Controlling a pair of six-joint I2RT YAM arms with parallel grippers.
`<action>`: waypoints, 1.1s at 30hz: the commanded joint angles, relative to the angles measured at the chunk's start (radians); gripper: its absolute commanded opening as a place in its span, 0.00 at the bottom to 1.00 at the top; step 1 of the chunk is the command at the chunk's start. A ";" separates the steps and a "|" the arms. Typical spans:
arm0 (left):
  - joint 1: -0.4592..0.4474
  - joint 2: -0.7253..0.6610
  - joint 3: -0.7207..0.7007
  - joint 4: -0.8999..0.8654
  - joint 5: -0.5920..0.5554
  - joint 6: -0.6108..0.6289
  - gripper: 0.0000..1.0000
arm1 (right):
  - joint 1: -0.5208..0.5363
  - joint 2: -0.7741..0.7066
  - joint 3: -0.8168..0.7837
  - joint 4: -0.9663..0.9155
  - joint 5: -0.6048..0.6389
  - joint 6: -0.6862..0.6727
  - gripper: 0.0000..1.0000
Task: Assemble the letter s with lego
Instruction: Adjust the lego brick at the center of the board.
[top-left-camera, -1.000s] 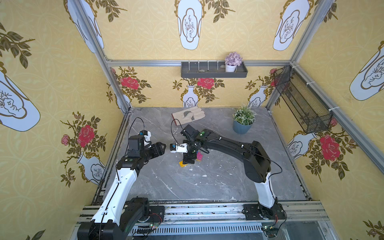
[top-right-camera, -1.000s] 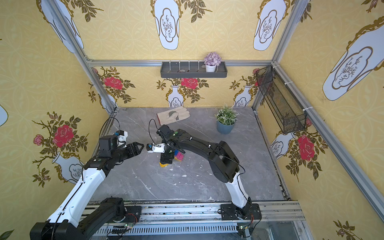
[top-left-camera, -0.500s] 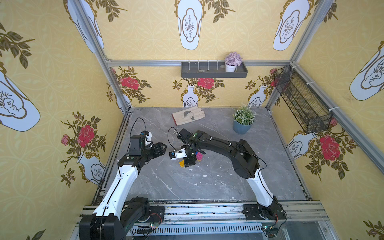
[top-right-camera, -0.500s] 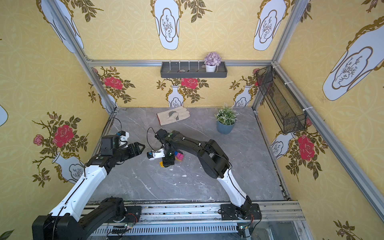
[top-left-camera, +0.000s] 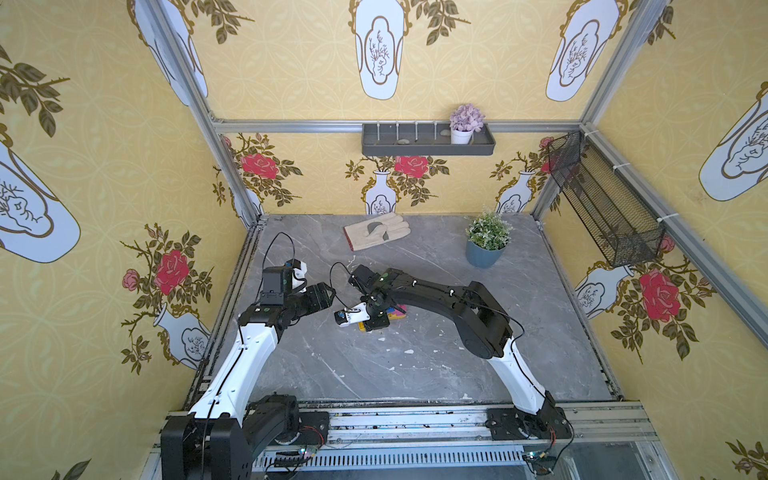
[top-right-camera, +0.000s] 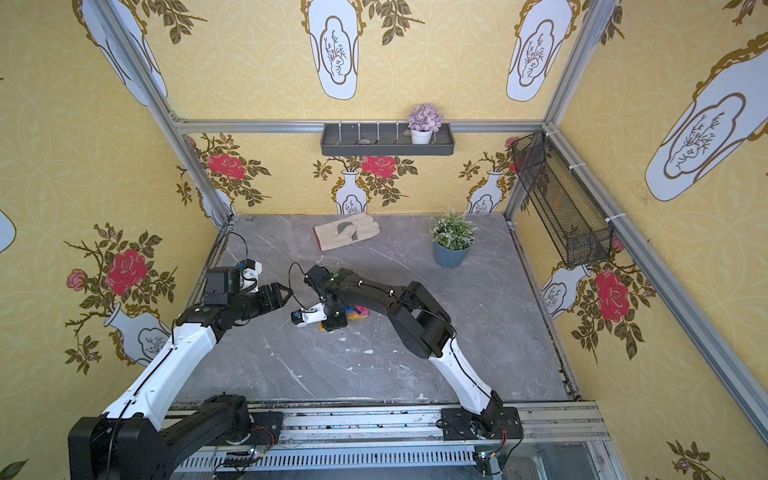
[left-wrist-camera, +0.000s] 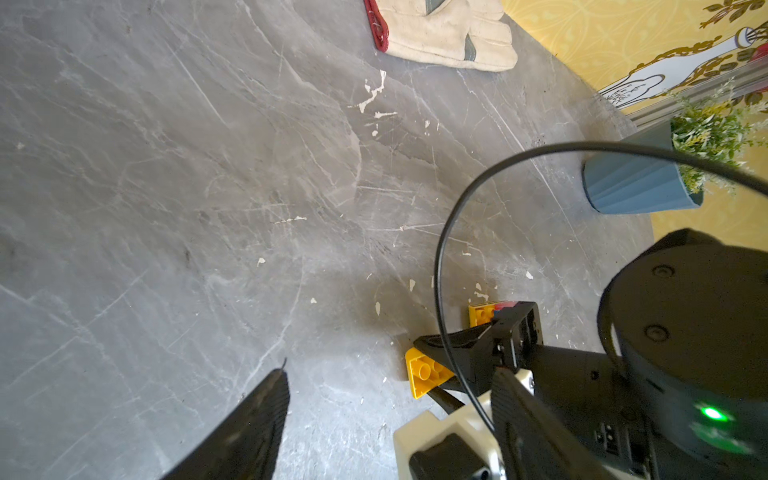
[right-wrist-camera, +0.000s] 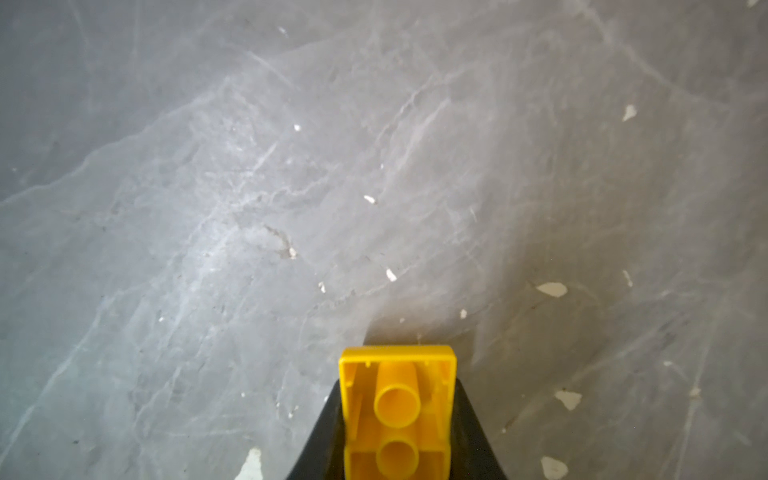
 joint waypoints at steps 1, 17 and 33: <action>0.000 0.002 -0.004 0.020 0.022 0.009 0.79 | 0.005 -0.027 0.014 0.008 0.026 0.008 0.13; -0.057 0.004 0.027 0.200 0.219 0.032 0.79 | -0.307 -0.472 -0.252 0.490 -0.535 0.792 0.12; -0.200 -0.004 -0.001 0.378 0.169 0.004 0.79 | -0.390 -0.392 -0.570 1.312 -0.736 1.825 0.23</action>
